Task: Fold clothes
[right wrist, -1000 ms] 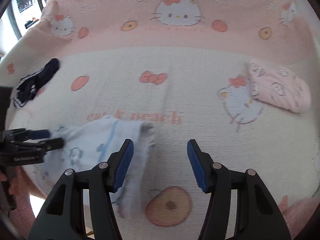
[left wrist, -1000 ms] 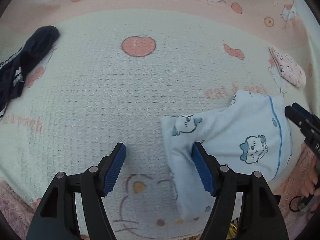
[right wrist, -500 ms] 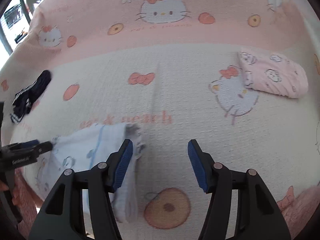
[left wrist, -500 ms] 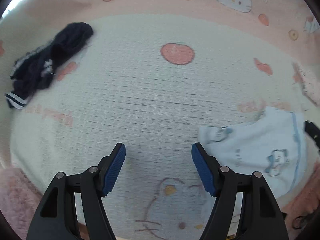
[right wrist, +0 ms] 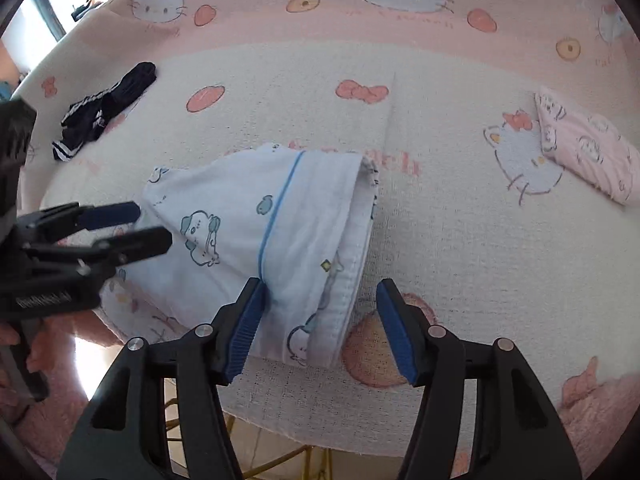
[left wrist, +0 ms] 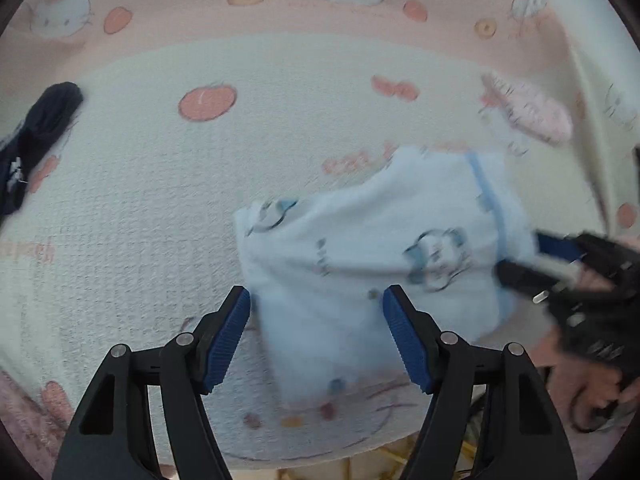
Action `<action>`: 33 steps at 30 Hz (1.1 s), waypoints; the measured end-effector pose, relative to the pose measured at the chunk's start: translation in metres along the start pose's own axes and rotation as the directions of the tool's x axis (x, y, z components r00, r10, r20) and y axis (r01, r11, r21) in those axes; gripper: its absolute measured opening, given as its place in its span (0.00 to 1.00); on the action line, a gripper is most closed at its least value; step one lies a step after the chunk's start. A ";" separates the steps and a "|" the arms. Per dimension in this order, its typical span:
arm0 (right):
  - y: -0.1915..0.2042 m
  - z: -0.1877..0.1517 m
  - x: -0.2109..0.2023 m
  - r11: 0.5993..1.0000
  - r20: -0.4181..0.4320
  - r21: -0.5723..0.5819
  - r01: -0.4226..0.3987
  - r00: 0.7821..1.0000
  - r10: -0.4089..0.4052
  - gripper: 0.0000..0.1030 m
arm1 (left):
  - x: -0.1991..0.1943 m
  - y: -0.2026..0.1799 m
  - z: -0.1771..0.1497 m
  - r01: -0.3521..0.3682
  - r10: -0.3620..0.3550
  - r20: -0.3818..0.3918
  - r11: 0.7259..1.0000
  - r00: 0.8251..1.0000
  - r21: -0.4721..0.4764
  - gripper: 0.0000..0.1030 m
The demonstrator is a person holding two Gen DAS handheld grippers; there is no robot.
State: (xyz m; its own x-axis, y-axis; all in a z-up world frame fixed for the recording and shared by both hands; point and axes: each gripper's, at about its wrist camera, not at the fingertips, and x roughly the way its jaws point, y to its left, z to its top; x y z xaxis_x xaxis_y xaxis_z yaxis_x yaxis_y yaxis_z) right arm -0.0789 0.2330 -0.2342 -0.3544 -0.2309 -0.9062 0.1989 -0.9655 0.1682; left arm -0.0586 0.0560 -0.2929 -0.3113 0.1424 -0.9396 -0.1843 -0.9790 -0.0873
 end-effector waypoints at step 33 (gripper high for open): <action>-0.031 0.015 0.012 0.928 -0.003 0.225 -0.296 0.953 0.304 0.62 | -0.001 0.040 -0.011 0.307 -0.296 0.087 0.878 0.951 -0.367 0.72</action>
State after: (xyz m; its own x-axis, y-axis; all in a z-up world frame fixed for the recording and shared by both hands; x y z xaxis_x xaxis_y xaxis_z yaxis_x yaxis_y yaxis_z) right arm -0.1031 0.2582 -0.2449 -0.2741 -0.5133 -0.8132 0.0835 -0.8551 0.5116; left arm -0.0554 0.0151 -0.2991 -0.3228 0.4376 -0.8392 0.0846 -0.8698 -0.4861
